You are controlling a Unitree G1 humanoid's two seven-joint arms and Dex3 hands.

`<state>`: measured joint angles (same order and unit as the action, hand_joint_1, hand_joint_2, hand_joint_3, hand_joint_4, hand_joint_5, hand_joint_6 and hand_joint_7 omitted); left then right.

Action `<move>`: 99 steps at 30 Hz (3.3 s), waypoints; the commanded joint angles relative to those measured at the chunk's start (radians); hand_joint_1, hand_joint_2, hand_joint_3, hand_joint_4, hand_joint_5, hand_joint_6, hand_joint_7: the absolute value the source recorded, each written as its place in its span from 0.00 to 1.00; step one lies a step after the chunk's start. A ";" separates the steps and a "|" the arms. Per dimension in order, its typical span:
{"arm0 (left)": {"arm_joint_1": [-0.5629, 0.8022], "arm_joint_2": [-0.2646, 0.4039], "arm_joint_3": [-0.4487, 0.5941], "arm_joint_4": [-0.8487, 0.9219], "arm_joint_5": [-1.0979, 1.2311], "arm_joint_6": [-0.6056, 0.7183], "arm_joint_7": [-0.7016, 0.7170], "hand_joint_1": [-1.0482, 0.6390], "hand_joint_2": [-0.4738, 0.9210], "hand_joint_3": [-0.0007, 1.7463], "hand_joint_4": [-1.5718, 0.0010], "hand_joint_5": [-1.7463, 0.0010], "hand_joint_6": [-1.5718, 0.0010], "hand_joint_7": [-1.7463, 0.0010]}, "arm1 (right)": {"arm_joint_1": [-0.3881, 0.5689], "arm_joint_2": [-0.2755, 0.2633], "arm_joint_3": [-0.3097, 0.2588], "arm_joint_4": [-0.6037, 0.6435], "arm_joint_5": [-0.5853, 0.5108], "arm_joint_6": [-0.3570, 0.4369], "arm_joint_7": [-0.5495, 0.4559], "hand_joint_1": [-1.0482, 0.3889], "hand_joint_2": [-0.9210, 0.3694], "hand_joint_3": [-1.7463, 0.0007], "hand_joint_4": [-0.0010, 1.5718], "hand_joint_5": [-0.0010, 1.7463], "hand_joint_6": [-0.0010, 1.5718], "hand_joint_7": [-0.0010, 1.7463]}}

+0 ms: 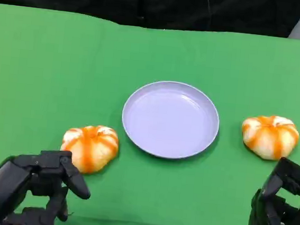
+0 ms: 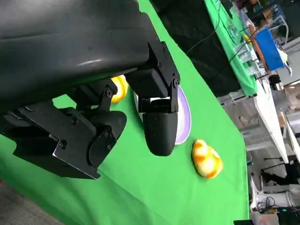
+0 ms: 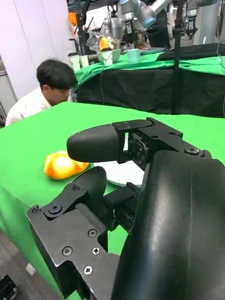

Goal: Grasp the bread from the table and place it into the plate.

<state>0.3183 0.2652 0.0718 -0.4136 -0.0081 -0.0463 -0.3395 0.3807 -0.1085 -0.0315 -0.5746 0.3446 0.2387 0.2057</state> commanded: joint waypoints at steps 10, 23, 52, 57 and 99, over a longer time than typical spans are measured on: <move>-0.023 0.007 0.000 0.029 0.094 -0.058 0.074 0.41 1.00 0.11 0.80 0.85 0.67 0.94 | 0.008 -0.004 -0.004 -0.031 0.002 0.023 -0.018 0.69 0.34 0.22 0.60 1.00 0.45 1.00; -0.125 0.095 -0.112 0.062 0.569 -0.032 0.174 0.17 1.00 0.12 0.97 0.95 0.75 0.99 | 0.006 -0.006 -0.010 -0.025 0.003 0.015 -0.011 0.71 0.32 0.23 0.61 1.00 0.44 1.00; -0.343 0.118 -0.207 0.362 0.712 -0.027 0.266 0.15 1.00 0.14 0.93 0.96 0.74 1.00 | 0.016 0.000 -0.005 -0.040 0.006 0.019 -0.011 0.71 0.30 0.23 0.62 1.00 0.44 1.00; -0.505 0.070 -0.299 0.598 0.781 0.031 0.295 0.14 1.00 0.14 0.91 0.96 0.74 1.00 | 0.029 0.000 0.003 -0.061 0.004 0.024 -0.015 0.71 0.29 0.24 0.61 1.00 0.44 1.00; -0.652 0.005 -0.429 0.972 0.728 0.015 0.488 0.16 1.00 0.23 0.85 0.98 0.71 0.99 | 0.038 0.003 -0.002 -0.075 0.034 0.031 -0.008 0.70 0.25 0.28 0.61 1.00 0.43 1.00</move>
<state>-0.3171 0.2694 -0.3565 0.5269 0.7321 -0.0400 0.1324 0.4125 -0.1041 -0.0259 -0.6405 0.3570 0.2684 0.1928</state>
